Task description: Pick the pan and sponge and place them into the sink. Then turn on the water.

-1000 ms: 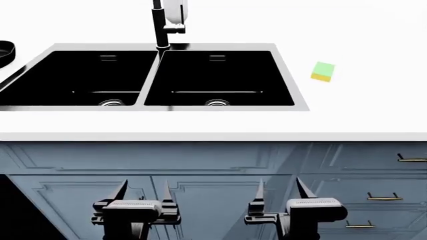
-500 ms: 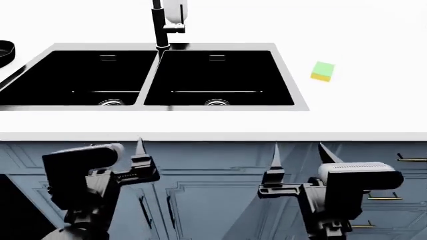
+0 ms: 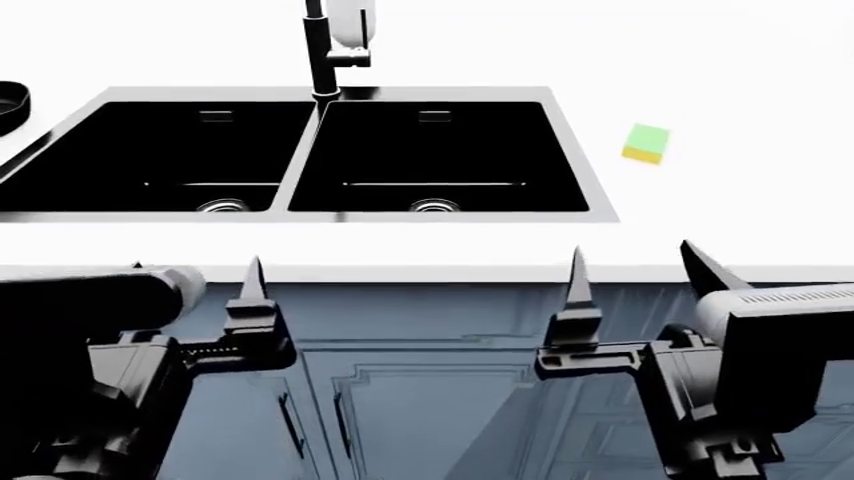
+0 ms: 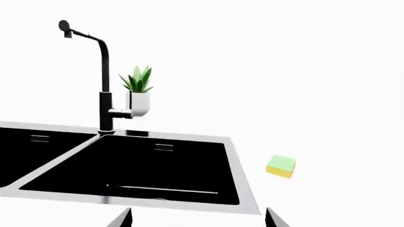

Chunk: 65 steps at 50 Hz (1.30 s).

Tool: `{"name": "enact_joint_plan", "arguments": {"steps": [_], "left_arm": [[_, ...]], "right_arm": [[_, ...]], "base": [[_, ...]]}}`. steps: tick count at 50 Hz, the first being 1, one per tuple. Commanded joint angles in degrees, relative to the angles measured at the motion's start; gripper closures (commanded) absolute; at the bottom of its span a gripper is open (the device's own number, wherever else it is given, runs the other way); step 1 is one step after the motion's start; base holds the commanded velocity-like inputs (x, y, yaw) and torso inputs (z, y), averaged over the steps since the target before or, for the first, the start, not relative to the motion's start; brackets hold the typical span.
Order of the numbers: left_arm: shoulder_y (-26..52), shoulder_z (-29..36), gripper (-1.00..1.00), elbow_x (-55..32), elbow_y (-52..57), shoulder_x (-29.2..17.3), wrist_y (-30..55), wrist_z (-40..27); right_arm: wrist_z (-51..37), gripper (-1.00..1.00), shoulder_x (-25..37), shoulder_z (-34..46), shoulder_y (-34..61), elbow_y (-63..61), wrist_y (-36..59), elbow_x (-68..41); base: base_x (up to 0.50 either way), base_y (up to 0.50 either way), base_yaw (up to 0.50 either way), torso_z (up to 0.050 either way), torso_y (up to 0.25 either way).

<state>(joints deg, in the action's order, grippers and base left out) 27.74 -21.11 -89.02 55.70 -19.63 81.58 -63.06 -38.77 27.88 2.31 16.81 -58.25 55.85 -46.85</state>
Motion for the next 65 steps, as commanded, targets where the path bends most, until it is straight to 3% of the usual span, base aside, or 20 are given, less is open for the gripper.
{"name": "enact_joint_plan", "arguments": {"steps": [1,7,26,45,65], "left_arm": [[1.1,-1.7,-1.0,-8.0,1.6,-2.9,0.2,-5.8],[1.5,-0.6,-1.0,-9.0,1.6,-3.7,-0.4,-7.2],[2.3,0.8,-1.0,-10.3,2.4,-5.3,-2.1,-9.2],[0.2,-1.1,-1.0,-8.3,2.4,-4.5,-2.9,-5.6],[1.2,0.1,-1.0,-10.4,2.5,-5.9,-4.3,-7.7]], "right_arm": [[-13.4,-1.0,9.0,4.4,5.4,-1.6,-3.3,-11.6],[-15.6,-1.0,12.7,7.9,6.1,-1.5,-8.9,-12.7],[-19.4,-1.0,16.7,11.5,7.8,-1.4,-13.6,-15.1],[-19.5,-1.0,17.2,15.1,8.0,-0.4,-16.0,-12.9],[-20.8,-1.0,18.7,15.8,8.3,-0.4,-17.6,-13.5]], "base": [[0.18,0.0,0.0,0.0,0.0],[0.36,0.0,0.0,0.0,0.0],[0.39,0.0,0.0,0.0,0.0],[0.46,0.0,0.0,0.0,0.001],[0.47,-0.01,0.0,0.0,0.001]]}}
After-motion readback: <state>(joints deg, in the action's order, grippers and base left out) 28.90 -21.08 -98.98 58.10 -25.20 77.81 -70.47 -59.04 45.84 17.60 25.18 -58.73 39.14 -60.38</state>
